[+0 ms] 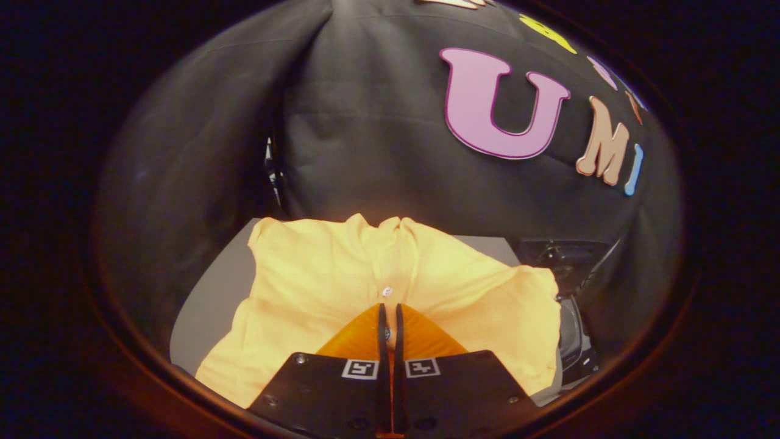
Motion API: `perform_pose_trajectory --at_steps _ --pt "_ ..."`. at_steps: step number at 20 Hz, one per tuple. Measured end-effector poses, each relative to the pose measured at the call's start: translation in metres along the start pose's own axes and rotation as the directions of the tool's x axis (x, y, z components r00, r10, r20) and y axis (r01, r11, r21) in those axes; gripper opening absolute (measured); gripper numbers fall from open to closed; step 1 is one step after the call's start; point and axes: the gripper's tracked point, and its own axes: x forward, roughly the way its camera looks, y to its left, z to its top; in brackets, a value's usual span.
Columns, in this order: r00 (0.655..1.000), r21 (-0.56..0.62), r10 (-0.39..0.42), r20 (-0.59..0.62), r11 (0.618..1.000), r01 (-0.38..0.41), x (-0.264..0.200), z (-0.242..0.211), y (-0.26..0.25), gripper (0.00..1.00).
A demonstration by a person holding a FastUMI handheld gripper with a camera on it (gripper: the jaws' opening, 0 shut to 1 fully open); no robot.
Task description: Put the clothes into the washing machine and then close the washing machine lid.
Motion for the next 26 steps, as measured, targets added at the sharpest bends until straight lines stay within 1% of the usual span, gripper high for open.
perform_pose_trajectory --at_steps 3,5,6,9,10,12,14,18,21,22,24,26 --pt "0.993 0.039 -0.01 0.115 0.999 0.005 -0.017 0.014 -0.024 0.02" --pt "0.975 0.118 -0.058 0.215 0.992 0.033 -0.038 0.033 -0.05 0.02" --pt "0.968 0.137 -0.081 0.239 0.989 0.049 -0.051 0.037 -0.063 0.01" --pt "0.961 0.097 -0.109 0.254 0.991 0.087 -0.085 0.062 -0.124 0.02" --pt "0.954 0.1 -0.132 0.269 0.989 0.108 -0.096 0.069 -0.141 0.01" --pt "0.937 0.113 -0.196 0.29 0.979 0.17 -0.122 0.076 -0.183 0.01" --pt "0.917 0.141 -0.249 0.311 0.966 0.214 -0.144 0.083 -0.22 0.01" --pt "0.871 0.168 -0.348 0.347 0.937 0.307 -0.185 0.094 -0.277 0.01" --pt "0.854 0.172 -0.368 0.369 0.93 0.326 -0.201 0.09 -0.309 0.01" --pt "0.851 0.17 -0.36 0.381 0.933 0.319 -0.203 0.089 -0.316 0.01" --pt "0.841 0.157 -0.368 0.396 0.93 0.333 -0.201 0.083 -0.33 0.01" --pt "0.847 0.133 -0.356 0.396 0.934 0.33 -0.195 0.07 -0.338 0.01"
